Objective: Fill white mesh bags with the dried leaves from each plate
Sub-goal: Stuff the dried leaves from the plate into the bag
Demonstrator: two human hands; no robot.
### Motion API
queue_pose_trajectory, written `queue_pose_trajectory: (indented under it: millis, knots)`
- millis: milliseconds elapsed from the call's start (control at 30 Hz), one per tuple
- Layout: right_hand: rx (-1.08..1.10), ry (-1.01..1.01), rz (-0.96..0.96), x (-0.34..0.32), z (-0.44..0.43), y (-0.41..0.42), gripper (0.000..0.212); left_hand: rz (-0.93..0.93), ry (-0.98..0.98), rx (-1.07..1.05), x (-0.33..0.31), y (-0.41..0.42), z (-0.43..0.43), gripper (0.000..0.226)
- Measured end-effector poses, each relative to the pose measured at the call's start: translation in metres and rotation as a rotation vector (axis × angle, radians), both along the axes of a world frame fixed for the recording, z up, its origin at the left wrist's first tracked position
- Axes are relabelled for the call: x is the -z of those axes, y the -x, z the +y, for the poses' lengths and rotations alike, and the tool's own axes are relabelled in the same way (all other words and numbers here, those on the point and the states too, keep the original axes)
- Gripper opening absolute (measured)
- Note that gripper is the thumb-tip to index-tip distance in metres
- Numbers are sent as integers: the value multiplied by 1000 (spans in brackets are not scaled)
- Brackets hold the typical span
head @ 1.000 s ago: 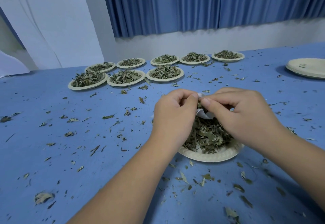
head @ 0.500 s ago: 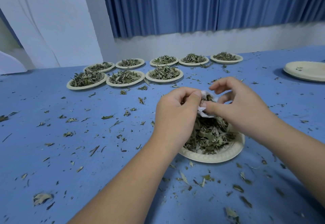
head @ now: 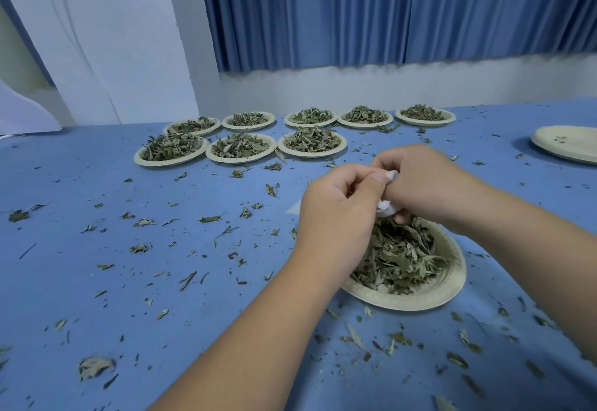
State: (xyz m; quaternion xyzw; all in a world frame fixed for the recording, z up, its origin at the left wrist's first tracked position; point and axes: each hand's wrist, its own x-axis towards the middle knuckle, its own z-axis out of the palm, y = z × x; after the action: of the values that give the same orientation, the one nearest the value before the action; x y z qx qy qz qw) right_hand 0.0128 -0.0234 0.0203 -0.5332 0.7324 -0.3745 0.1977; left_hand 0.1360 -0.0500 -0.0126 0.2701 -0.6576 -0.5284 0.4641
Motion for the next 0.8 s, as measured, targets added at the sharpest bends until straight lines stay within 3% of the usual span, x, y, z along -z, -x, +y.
queue_pose_trajectory:
  millis: [67,167,333,467,700,800]
  knots:
    - [-13,-17,23,1,-1,-2,12,3,-7,-22,0,1,-1,18]
    - [-120,-32,-191,-1,4,1,4,15,-14,-87,2,0,-4,18]
    - [-242,-123,-559,-16,13,15,32,40,-15,-130,2,-2,-9,21]
    - [-142,-118,-379,-16,6,9,6,28,25,-136,0,-2,-6,22]
    - [-26,-114,-118,-6,-7,-3,17,-11,34,-102,0,-1,-3,15]
    - [-101,-106,-222,-9,-3,1,9,-10,55,-124,0,-3,-5,20]
